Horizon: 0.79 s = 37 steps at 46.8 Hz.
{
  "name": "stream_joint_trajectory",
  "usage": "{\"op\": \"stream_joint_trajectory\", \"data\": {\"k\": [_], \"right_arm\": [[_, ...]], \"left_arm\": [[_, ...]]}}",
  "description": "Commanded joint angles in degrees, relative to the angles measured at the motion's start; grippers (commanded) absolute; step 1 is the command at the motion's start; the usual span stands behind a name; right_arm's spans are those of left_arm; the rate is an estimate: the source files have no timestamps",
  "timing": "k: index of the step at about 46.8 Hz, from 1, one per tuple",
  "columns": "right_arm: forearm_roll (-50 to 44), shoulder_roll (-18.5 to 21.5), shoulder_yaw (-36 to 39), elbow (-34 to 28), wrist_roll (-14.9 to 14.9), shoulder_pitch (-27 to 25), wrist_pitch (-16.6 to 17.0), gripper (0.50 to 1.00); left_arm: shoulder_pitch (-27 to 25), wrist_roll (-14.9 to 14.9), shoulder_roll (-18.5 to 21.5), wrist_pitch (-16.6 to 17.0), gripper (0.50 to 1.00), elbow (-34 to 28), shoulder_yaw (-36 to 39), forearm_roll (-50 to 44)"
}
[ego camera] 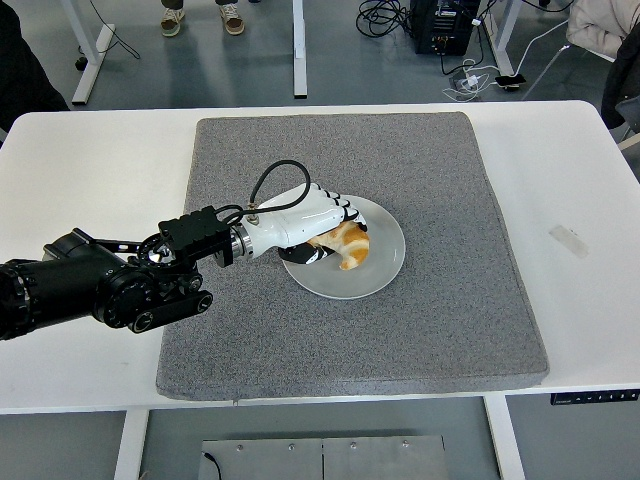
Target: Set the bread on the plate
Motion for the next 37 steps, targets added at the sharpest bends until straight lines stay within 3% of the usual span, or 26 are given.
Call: {"op": "stream_joint_trajectory", "data": {"k": [1, 18, 19, 21, 22, 23, 30, 37], "right_arm": [[0.0, 0.0, 0.0, 0.0, 0.0, 0.0, 0.0, 1.0], [0.0, 0.0, 0.0, 0.0, 0.0, 0.0, 0.0, 1.0], [0.0, 0.0, 0.0, 0.0, 0.0, 0.0, 0.0, 1.0], [0.0, 0.0, 0.0, 0.0, 0.0, 0.0, 0.0, 1.0], [0.0, 0.0, 0.0, 0.0, 0.0, 0.0, 0.0, 1.0], [0.0, 0.0, 0.0, 0.0, 0.0, 0.0, 0.0, 1.0], [0.0, 0.0, 0.0, 0.0, 0.0, 0.0, 0.0, 1.0], [0.0, 0.0, 0.0, 0.0, 0.0, 0.0, 0.0, 1.0]], "left_arm": [[0.1, 0.0, -0.1, 0.0, 0.5, 0.2, 0.7, -0.2], [0.2, -1.0, -0.1, 0.0, 0.5, 0.2, 0.5, -1.0], [0.1, -1.3, -0.1, 0.0, 0.526, 0.2, 0.4, -1.1], [0.1, -1.9, 0.0, 0.0, 0.721, 0.2, 0.1, -1.2], [0.0, -2.1, 0.0, 0.0, 0.799, 0.2, 0.0, -1.3], [-0.1, -2.3, 0.0, 0.0, 0.84, 0.1, -0.1, -1.3], [-0.5, -3.1, 0.1, -0.1, 0.948, -0.1, -0.8, -1.3], [-0.6, -5.7, 0.4, -0.1, 0.96, -0.5, -0.8, -1.3]]}}
